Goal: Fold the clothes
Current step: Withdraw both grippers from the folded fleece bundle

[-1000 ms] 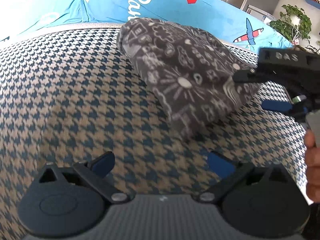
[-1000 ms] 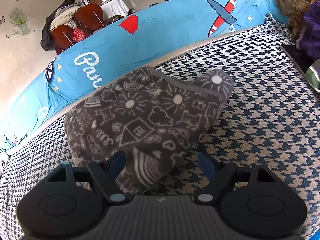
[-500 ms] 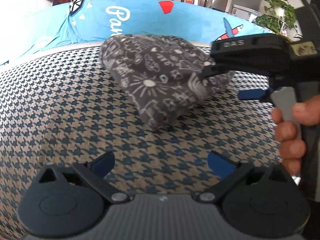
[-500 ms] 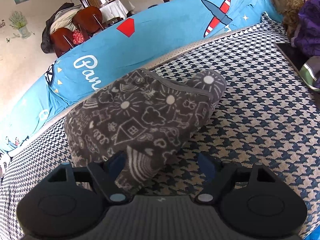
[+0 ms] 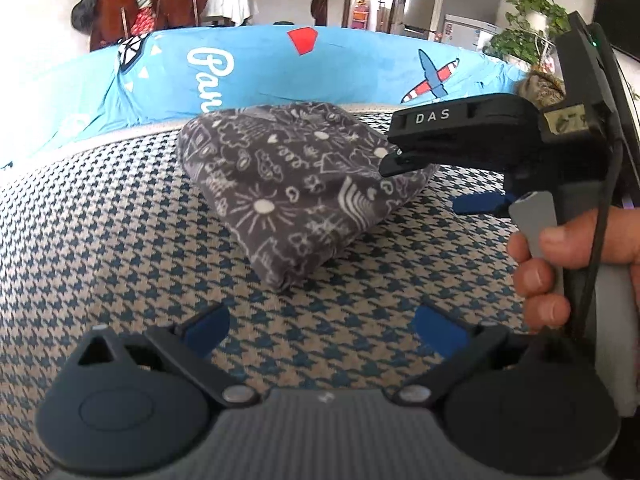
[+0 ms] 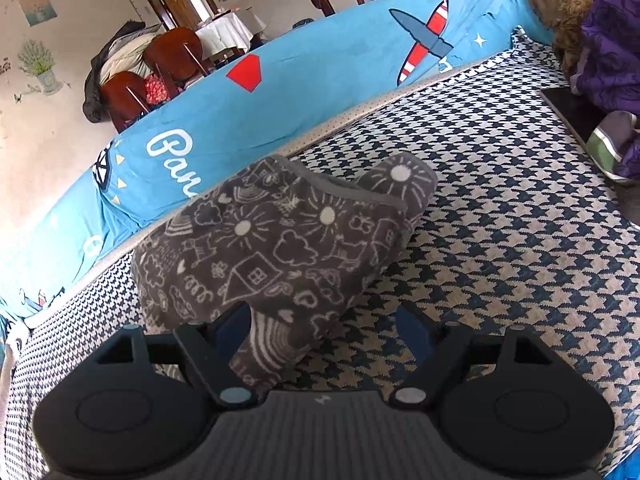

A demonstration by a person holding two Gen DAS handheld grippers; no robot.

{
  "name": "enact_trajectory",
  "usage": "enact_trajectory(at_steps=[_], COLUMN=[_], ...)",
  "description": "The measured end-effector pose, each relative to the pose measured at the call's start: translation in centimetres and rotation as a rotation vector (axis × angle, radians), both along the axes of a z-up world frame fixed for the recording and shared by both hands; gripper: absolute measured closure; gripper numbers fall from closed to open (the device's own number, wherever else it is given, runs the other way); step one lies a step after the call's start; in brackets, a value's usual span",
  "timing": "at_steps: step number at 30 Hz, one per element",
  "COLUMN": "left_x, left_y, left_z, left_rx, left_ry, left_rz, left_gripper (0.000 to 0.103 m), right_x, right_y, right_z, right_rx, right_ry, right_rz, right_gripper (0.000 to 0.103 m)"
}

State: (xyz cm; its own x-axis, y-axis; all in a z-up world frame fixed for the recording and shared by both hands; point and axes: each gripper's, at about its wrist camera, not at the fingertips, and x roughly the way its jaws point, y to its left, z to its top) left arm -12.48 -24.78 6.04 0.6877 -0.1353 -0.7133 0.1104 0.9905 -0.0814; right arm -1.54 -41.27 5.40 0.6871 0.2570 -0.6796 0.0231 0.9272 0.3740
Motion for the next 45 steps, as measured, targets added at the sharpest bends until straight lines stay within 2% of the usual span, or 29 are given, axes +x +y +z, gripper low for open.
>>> enact_trajectory(at_steps=[12, 16, 21, 29, 33, 45], left_x=[4.5, 7.1, 10.5, 14.7, 16.2, 19.4], left_y=[0.8, 2.4, 4.8, 9.8, 12.2, 13.2], left_z=[1.3, 1.7, 1.2, -0.9, -1.6, -3.8], left_rx=[-0.028, -0.044, -0.023, -0.122, -0.22, -0.305], left_ry=[0.004, -0.017, -0.031, 0.015, 0.04, 0.082], left_rz=[-0.01, -0.01, 0.019, 0.053, 0.075, 0.043], left_gripper=[0.0, 0.0, 0.0, 0.0, 0.0, 0.0], right_x=[1.4, 2.3, 3.1, 5.0, 6.4, 8.9], right_y=[-1.2, -2.8, -4.7, -5.7, -5.2, -5.1], right_z=[0.5, 0.0, -1.1, -2.8, -3.4, -6.2], right_rx=[-0.006, 0.024, 0.083, 0.141, 0.123, 0.253], right_ry=[-0.021, -0.012, 0.013, 0.06, 0.07, 0.098], right_rz=[0.014, 0.01, -0.014, 0.002, 0.032, 0.035], right_gripper=[0.023, 0.023, 0.023, 0.023, 0.023, 0.022])
